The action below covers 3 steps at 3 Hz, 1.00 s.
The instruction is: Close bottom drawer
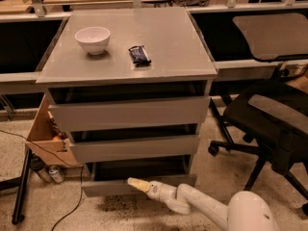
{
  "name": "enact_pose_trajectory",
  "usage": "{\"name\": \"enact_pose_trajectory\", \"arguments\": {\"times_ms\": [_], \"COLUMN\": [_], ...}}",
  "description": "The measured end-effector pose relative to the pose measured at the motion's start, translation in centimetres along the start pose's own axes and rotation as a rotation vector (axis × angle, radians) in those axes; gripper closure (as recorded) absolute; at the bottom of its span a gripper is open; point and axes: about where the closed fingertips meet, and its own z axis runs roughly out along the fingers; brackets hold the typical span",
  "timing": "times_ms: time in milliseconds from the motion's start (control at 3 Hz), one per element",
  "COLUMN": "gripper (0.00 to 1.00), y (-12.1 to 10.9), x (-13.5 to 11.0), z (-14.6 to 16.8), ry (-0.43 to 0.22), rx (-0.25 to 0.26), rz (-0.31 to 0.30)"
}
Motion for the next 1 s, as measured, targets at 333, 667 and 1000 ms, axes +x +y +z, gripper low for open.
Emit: {"name": "enact_pose_trajectory", "arguments": {"times_ms": [333, 667, 1000], "gripper": [0.00, 0.00, 0.00], "y": [-0.8, -1.6, -2.1], "x": [-1.1, -2.2, -3.1], "z": [1.5, 2.5, 2.8], "ry": [-0.003, -0.010, -0.039], "rx": [0.002, 0.008, 0.006], "rz": [0.004, 0.004, -0.014]}}
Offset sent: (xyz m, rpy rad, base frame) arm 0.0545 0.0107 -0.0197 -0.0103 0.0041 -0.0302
